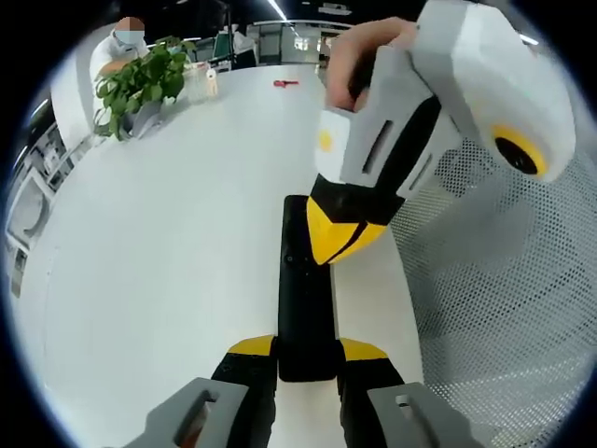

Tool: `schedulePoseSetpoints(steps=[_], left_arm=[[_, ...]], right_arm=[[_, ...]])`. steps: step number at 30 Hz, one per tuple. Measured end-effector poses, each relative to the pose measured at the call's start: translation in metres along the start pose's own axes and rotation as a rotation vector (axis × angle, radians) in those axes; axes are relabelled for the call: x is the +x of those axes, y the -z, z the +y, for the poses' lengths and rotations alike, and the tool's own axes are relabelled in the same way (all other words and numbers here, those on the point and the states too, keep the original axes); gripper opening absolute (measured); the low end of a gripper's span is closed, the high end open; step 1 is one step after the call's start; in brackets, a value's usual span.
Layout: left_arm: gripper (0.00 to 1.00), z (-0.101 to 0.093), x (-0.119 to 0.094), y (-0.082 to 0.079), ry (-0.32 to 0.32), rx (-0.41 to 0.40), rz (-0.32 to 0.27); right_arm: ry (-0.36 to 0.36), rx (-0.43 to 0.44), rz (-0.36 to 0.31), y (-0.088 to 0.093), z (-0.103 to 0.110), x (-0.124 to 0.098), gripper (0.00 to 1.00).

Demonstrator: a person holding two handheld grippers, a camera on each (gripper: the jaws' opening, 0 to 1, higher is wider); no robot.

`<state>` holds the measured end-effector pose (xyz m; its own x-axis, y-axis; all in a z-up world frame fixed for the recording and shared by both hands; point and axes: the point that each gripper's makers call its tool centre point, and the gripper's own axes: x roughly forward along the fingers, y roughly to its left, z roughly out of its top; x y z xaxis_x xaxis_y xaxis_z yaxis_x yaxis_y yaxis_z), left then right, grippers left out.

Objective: Press the specified remote control buttons in sequence, fully releasing each button before pressing the next.

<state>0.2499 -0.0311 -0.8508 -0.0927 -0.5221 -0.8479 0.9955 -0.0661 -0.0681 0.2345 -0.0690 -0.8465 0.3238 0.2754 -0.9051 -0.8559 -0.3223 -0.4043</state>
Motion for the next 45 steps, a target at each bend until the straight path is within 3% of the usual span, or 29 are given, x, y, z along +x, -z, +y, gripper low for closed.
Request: schedulePoseSetpoints(steps=[4, 6, 14, 17, 19, 21, 24, 27, 31, 45], left_arm=[[0.24, 0.0, -0.001, -0.001, 0.001, -0.013, -0.006], [0.24, 0.0, 0.0, 0.0, 0.002, -0.019, -0.011], [0.24, -0.001, 0.0, 0.0, -0.004, 0.006, -0.022], [0.24, -0.002, 0.0, 0.0, -0.006, 0.041, -0.027], [0.24, -0.001, 0.0, 0.0, -0.008, 0.058, -0.028], [0.24, -0.001, 0.0, 0.0, -0.008, 0.068, -0.029], [0.24, -0.002, 0.0, 0.0, -0.006, 0.085, -0.031], [0.24, -0.002, 0.001, 0.0, -0.005, 0.095, -0.029], [0.24, -0.002, 0.001, -0.001, -0.003, 0.102, -0.033], [0.24, -0.002, 0.001, -0.001, -0.002, 0.091, -0.037]], right_arm=[[0.02, -0.04, 0.019, 0.0, -0.002, 0.001, 0.0], [0.022, -0.011, 0.012, 0.001, -0.004, 0.002, 0.0], [-0.055, 0.427, -0.157, 0.003, -0.006, -0.001, 0.0], [-0.141, 0.621, -0.207, 0.002, -0.001, -0.002, 0.0], [-0.177, 0.682, -0.217, 0.004, 0.002, -0.002, 0.0], [-0.156, 0.674, -0.211, 0.006, -0.003, -0.003, 0.0], [-0.081, 0.762, -0.254, 0.009, -0.023, -0.008, 0.0], [-0.087, 0.769, -0.251, 0.012, -0.022, -0.008, 0.0], [-0.126, 0.708, -0.226, 0.005, -0.009, -0.002, 0.0], [-0.093, 0.646, -0.21, 0.005, -0.013, -0.003, 0.0]])
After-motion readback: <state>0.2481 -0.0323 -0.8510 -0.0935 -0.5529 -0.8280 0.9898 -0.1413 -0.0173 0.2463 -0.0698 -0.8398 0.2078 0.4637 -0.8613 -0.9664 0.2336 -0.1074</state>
